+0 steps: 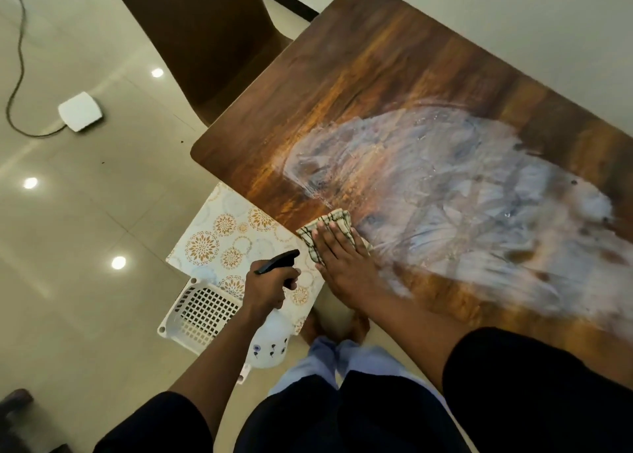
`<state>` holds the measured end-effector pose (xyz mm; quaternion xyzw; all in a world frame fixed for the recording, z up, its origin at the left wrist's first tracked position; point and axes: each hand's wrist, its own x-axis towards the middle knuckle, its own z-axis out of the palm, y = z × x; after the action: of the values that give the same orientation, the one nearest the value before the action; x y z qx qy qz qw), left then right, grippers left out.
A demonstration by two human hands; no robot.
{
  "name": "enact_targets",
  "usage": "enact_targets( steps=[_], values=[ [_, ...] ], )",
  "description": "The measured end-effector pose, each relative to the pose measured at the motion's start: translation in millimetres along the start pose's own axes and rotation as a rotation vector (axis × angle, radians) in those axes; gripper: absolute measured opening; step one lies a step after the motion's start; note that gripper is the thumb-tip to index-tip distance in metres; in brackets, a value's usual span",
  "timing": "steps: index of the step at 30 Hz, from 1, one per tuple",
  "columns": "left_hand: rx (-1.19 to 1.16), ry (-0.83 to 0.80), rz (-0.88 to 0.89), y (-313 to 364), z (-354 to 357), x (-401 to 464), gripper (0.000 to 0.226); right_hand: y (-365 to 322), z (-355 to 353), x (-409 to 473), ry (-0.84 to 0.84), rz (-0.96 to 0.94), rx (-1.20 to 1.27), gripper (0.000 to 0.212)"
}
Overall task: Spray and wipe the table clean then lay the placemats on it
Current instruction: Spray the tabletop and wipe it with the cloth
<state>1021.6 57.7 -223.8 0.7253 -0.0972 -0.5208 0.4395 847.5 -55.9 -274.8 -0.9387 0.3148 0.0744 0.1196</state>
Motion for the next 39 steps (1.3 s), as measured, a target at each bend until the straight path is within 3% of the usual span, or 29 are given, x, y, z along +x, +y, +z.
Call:
enact_targets(
  steps=[4,10,17,19,27,32,39],
  values=[
    [0.077,-0.055,0.013,-5,8,-5,0.043,7,2,-17,0.009,-0.021,0.022,0.066],
    [0.120,-0.096,-0.009,-13,46,-20,0.039,47,19,-113,0.059,0.027,-0.019,0.065],
    [0.224,-0.136,-0.053,-26,94,-44,0.011,97,28,-219,0.043,0.084,-0.105,0.064],
    [0.262,-0.151,-0.044,-33,104,-49,0.014,104,29,-229,0.023,0.083,-0.115,0.065],
    [0.259,-0.062,0.025,-46,119,-68,0.015,76,29,-164,0.080,0.058,-0.023,0.066],
    [0.247,-0.003,0.038,-45,119,-75,0.011,53,13,-95,-0.009,0.004,0.022,0.071],
    [0.237,-0.006,0.069,-47,135,-79,0.014,62,28,-126,0.082,0.046,0.062,0.070]
  ],
)
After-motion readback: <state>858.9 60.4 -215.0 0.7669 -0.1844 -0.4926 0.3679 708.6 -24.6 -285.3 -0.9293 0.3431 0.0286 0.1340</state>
